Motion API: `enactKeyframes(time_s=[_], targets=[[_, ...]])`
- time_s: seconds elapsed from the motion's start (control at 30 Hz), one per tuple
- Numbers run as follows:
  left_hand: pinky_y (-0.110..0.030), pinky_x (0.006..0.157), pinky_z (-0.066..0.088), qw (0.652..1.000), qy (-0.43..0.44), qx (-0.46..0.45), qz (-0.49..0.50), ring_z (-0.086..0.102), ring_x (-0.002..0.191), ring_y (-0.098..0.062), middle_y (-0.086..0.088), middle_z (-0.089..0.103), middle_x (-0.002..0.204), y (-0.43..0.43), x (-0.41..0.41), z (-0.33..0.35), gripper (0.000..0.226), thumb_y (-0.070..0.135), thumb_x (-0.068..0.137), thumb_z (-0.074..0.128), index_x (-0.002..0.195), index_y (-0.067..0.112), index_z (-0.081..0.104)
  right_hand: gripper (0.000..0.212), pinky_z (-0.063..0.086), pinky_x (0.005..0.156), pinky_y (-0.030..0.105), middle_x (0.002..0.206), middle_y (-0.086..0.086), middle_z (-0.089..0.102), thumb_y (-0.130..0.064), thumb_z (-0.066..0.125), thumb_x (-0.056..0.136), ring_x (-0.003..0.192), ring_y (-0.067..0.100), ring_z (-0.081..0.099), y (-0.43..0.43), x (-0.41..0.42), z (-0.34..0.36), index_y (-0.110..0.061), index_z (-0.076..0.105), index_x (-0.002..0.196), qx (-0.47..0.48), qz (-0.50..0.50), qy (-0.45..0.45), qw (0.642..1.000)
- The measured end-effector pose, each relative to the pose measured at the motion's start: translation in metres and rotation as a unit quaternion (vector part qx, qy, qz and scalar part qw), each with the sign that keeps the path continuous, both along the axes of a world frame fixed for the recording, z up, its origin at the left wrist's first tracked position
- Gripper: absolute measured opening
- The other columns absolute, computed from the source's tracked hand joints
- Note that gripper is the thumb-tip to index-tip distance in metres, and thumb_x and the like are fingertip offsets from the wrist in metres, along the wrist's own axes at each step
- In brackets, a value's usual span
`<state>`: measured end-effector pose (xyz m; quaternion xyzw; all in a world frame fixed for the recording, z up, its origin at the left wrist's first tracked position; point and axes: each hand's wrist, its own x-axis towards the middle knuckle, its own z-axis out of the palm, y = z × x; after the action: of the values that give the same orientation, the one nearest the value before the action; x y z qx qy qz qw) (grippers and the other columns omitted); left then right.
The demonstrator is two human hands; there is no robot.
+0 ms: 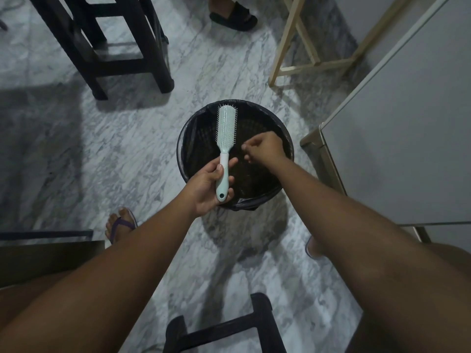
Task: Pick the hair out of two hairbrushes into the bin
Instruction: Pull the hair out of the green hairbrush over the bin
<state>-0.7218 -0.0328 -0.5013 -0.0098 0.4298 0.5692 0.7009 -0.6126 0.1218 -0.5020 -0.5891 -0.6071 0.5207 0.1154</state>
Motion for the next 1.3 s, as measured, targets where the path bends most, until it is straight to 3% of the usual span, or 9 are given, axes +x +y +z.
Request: enactKeyframes(time_s=[0.1,0.17,0.23,0.43,0.67,0.83,0.97,1.1,1.3], targets=[[-0.032,0.061,0.049,1.000,-0.010,0.000,-0.012,0.059,0.076,-0.014,0.006,0.065,0.134,0.000,0.002,-0.001,0.037,0.014,0.104,0.043,0.139,0.020,0.052,0.033,0.060,0.078,0.036,0.117,0.016,0.070,-0.035,0.058,0.098,0.091,0.021,0.070,0.006,-0.010,0.014,-0.011,0.062,0.121,-0.131,-0.084,0.167,0.974],[-0.032,0.061,0.049,1.000,-0.015,0.002,-0.021,0.058,0.076,-0.015,0.004,0.064,0.135,-0.002,0.003,-0.002,0.037,0.014,0.104,0.044,0.139,0.021,0.052,0.041,0.058,0.081,0.035,0.118,0.008,0.069,-0.044,0.057,0.096,0.101,0.020,0.069,0.015,-0.016,0.027,-0.015,0.061,0.124,-0.189,-0.078,0.235,0.950],[-0.032,0.061,0.049,0.999,-0.014,0.002,-0.029,0.058,0.076,-0.015,0.004,0.064,0.135,-0.004,0.004,-0.002,0.036,0.014,0.104,0.044,0.138,0.021,0.053,0.031,0.057,0.079,0.033,0.109,0.007,0.072,-0.038,0.062,0.095,0.091,0.017,0.070,0.022,-0.019,0.037,-0.013,0.068,0.112,-0.172,-0.049,0.224,0.958],[-0.031,0.060,0.049,0.999,-0.026,0.005,-0.037,0.057,0.075,-0.015,0.004,0.063,0.136,-0.006,0.007,-0.002,0.035,0.015,0.104,0.044,0.137,0.019,0.054,0.017,0.062,0.065,0.031,0.090,0.009,0.076,-0.018,0.075,0.084,0.074,0.019,0.073,0.031,-0.023,0.038,-0.006,0.075,0.096,-0.093,-0.082,0.170,0.978],[-0.031,0.060,0.049,0.999,-0.034,0.006,-0.032,0.057,0.075,-0.014,0.004,0.063,0.135,-0.009,0.007,-0.005,0.036,0.015,0.104,0.044,0.138,0.019,0.053,0.012,0.061,0.062,0.028,0.092,0.017,0.075,-0.013,0.078,0.083,0.088,0.027,0.074,0.033,-0.025,0.036,-0.002,0.074,0.087,-0.013,-0.059,0.157,0.986],[-0.030,0.059,0.049,0.999,-0.014,0.001,-0.030,0.058,0.074,-0.014,0.003,0.064,0.134,-0.011,0.008,-0.003,0.034,0.015,0.104,0.043,0.136,0.019,0.054,0.012,0.058,0.057,0.020,0.065,0.005,0.072,-0.014,0.079,0.081,0.055,0.010,0.071,0.039,-0.025,0.046,-0.010,0.072,0.072,0.139,-0.015,0.053,0.989],[-0.030,0.059,0.049,0.999,0.007,0.001,-0.033,0.059,0.074,-0.013,0.005,0.065,0.134,-0.013,0.006,-0.005,0.035,0.015,0.104,0.044,0.138,0.020,0.053,0.010,0.061,0.062,0.022,0.073,0.006,0.074,-0.014,0.074,0.086,0.058,0.009,0.071,0.042,-0.026,0.059,-0.003,0.074,0.087,0.181,-0.037,0.111,0.976],[-0.031,0.059,0.047,0.999,0.015,-0.005,-0.039,0.058,0.074,-0.014,0.004,0.065,0.133,-0.010,0.005,-0.001,0.033,0.016,0.105,0.044,0.136,0.020,0.054,0.012,0.062,0.064,0.027,0.072,0.007,0.073,-0.012,0.072,0.088,0.054,0.007,0.066,0.043,-0.024,0.062,0.000,0.072,0.084,0.188,-0.091,0.169,0.963],[-0.032,0.061,0.046,0.982,0.166,-0.062,-0.071,0.056,0.084,-0.021,0.005,0.070,0.124,-0.008,0.006,-0.004,0.033,0.017,0.105,0.043,0.136,0.021,0.055,0.013,0.064,0.067,0.036,0.072,0.008,0.071,-0.008,0.070,0.089,0.056,0.009,0.065,0.041,-0.027,0.066,0.005,0.071,0.087,0.149,-0.134,0.223,0.954]])
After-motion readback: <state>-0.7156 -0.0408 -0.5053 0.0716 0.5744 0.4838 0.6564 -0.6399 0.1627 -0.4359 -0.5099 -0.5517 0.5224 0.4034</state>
